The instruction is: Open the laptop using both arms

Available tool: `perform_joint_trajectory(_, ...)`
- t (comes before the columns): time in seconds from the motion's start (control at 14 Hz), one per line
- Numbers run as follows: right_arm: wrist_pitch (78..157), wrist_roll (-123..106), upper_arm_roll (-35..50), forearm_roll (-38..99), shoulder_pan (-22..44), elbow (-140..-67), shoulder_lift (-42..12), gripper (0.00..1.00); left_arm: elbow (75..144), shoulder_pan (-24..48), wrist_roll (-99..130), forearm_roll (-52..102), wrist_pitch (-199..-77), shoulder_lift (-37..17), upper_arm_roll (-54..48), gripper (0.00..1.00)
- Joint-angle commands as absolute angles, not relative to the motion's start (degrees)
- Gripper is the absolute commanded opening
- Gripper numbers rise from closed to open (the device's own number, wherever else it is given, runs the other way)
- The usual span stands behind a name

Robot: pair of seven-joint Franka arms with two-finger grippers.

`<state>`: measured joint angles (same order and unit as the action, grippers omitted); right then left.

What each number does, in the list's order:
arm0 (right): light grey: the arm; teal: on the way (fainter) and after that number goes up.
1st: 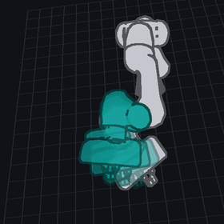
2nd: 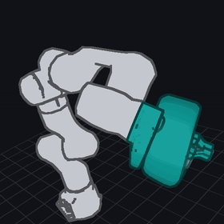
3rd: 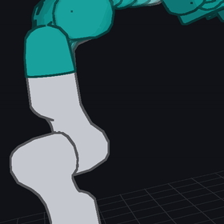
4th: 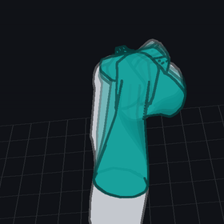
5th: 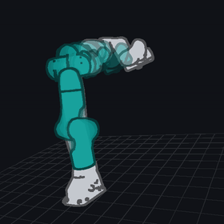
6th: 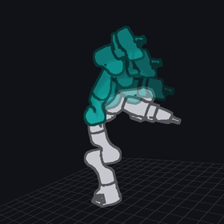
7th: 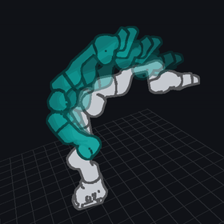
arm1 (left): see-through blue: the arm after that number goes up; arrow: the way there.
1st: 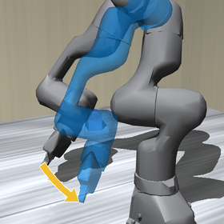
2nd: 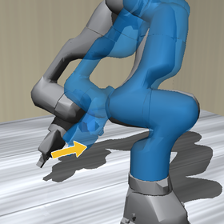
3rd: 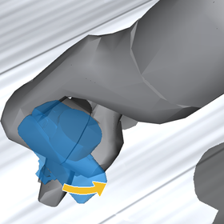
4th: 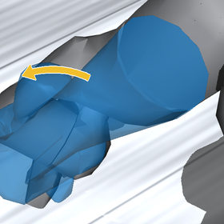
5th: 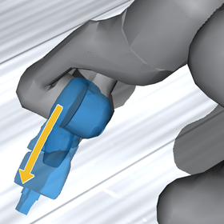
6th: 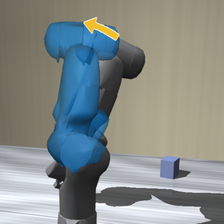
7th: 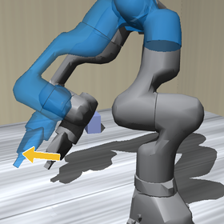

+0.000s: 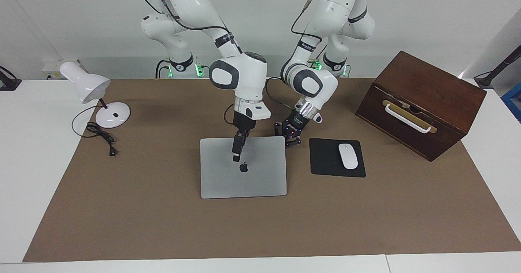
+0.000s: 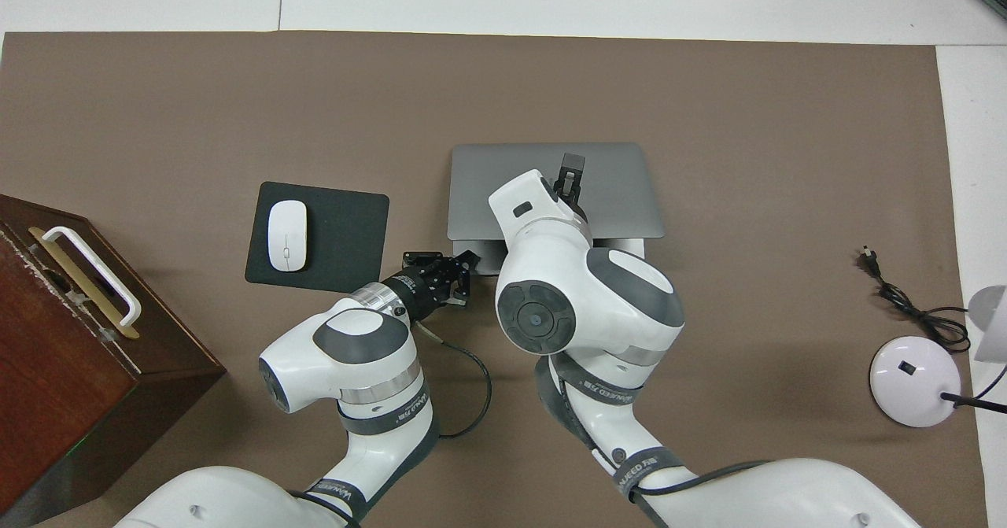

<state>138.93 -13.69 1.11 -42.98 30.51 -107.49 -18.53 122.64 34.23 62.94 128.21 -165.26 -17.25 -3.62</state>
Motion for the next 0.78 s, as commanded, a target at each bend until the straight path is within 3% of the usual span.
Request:
perform_joint_trajectory(0.0,136.06,-13.36,2.1,-41.23,30.32,-105.73,-19.08,1.0,122.34,36.21,61.61,129.55,-166.29,-21.36,-2.9,0.0)
perform_joint_trajectory(0.71,133.51,-15.56,2.46,-41.04,30.23,-103.18,-18.81,1.0,122.34,36.21,61.52,129.55,-166.29,-21.36,-2.9,0.0)
